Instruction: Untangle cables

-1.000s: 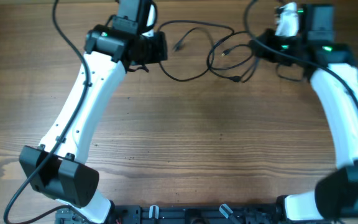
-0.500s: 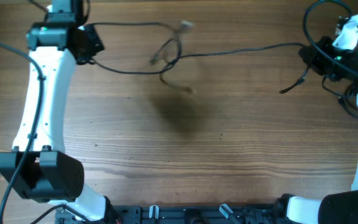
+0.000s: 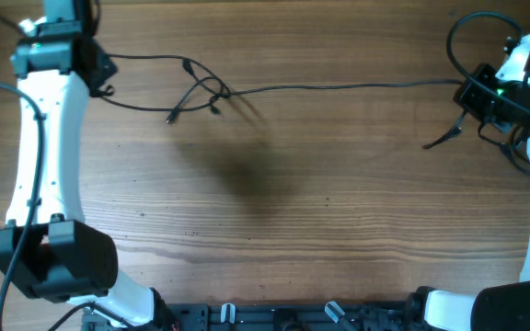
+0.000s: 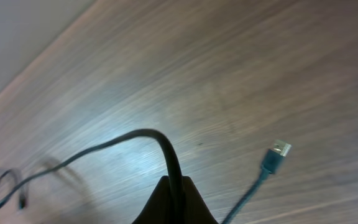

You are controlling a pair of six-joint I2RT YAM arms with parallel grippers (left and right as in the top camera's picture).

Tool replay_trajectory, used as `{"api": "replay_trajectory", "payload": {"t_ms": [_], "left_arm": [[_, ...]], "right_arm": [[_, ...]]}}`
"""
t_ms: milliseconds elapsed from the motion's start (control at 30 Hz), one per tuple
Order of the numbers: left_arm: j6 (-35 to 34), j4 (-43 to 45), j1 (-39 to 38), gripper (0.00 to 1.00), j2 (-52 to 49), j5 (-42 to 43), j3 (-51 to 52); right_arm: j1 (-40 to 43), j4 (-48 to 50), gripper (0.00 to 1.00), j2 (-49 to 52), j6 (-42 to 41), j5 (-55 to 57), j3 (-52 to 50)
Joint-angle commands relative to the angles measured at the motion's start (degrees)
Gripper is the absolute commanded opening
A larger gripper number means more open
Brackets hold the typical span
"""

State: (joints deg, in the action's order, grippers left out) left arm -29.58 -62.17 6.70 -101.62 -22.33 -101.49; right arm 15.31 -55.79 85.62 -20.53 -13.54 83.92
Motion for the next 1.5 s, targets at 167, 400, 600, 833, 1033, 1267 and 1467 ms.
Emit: {"api": "replay_trajectory", "payload": {"t_ms": [167,400,600,833,1033,1267,1467], "left_arm": [[-11.6,-2.2,11.3,0.04,1.4,-4.0,-0.8],[-11.2,-2.2,11.4,0.04,1.4,1.3,-0.8],[-0.3,-2.2,6.6,0.04,1.4,22.4,-0.8],[3.9,-2.0,-5.0,0.04,1.4,29.8,-0.8],[3.9,-1.3,-13.3,0.04,1.4,29.8,-0.8],[3.9,0.7,-19.8,0.04,1.4,29.8,-0.8],[3.8,1.8,-24.3,0.04,1.4,29.8,-0.8]], "right_arm": [[0.2,-0.3,0.04,-0.9,-4.8,15.5,0.6],[0.1,0.9,0.04,-0.1,-0.8,10.1,0.6],[-1.0,6.3,0.04,0.1,7.8,-7.6,0.6],[-1.0,21.9,0.04,0.1,-3.6,-4.2,5.0],[-0.6,29.2,0.04,0.1,-3.8,17.7,14.9],[6.1,37.4,0.04,5.4,-2.0,29.1,15.5],[12.8,49.2,0.04,20.5,-1.9,29.1,15.5]]}}
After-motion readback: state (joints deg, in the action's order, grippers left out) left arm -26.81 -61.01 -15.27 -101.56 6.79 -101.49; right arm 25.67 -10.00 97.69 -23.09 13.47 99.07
